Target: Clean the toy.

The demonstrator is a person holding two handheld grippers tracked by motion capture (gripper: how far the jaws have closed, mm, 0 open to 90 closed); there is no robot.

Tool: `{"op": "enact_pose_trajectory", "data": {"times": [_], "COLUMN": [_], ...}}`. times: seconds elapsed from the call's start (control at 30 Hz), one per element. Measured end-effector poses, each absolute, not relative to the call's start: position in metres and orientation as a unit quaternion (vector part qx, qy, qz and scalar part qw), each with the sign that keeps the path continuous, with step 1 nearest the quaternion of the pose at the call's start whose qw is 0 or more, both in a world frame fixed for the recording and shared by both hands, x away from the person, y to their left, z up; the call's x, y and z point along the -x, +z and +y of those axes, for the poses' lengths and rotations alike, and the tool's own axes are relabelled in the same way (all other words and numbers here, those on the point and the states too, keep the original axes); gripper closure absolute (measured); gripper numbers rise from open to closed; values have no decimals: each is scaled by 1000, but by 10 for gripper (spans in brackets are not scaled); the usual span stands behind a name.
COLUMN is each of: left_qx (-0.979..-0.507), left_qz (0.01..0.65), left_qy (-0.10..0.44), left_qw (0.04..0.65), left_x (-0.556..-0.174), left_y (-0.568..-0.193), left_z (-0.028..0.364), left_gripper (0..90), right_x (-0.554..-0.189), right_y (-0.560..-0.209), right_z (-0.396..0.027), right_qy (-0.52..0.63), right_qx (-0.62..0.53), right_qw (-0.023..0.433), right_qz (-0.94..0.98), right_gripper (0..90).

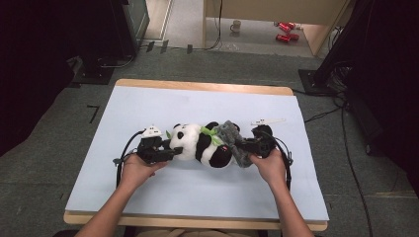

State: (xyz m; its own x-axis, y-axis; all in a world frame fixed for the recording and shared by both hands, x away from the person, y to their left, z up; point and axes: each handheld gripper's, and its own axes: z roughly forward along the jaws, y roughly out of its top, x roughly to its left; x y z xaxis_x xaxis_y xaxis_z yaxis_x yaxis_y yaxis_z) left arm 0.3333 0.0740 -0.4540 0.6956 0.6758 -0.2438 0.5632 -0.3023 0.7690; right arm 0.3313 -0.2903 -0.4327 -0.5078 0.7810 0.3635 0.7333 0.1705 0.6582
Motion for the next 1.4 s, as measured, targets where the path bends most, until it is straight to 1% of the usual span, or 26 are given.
{"op": "enact_pose_trajectory", "data": {"times": [0.43,0.57,0.7,0.73,0.77,0.87,0.93,1.1,1.23,1.27,1.37,1.4], "left_qx": [-805,-802,-800,-799,-799,-798,-799,-803,-800,-798,-798,-798], "left_qz": [386,391,392,394,394,393,392,389,389,389,390,390], "left_qy": [61,56,56,56,57,60,60,70,76,76,78,81], "left_qw": [447,449,450,451,451,452,453,445,451,454,453,453], "left_x": [-337,-339,-340,-340,-340,-339,-338,-330,-326,-325,-323,-322], "left_y": [-451,-450,-451,-451,-451,-451,-452,-454,-457,-458,-459,-460], "left_z": [73,73,73,72,71,71,71,71,72,73,73,73], "left_gripper": [476,476,476,476,476,477,477,477,477,478,478,477], "right_x": [-326,-326,-323,-317,-317,-314,-316,-326,-337,-342,-345,-348], "right_y": [-440,-439,-427,-414,-414,-399,-388,-381,-378,-375,-374,-374], "right_z": [-303,-313,-330,-336,-336,-338,-333,-317,-296,-284,-274,-261], "right_qy": [384,370,377,393,393,413,430,442,443,449,451,451], "right_qx": [-518,-530,-550,-547,-547,-540,-525,-507,-485,-473,-461,-448], "right_qw": [28,31,37,50,50,64,73,68,60,55,50,48], "right_qz": [764,762,744,737,737,731,731,737,751,756,762,770], "right_gripper": [780,780,782,782,782,782,782,781,780,781,781,780]}}
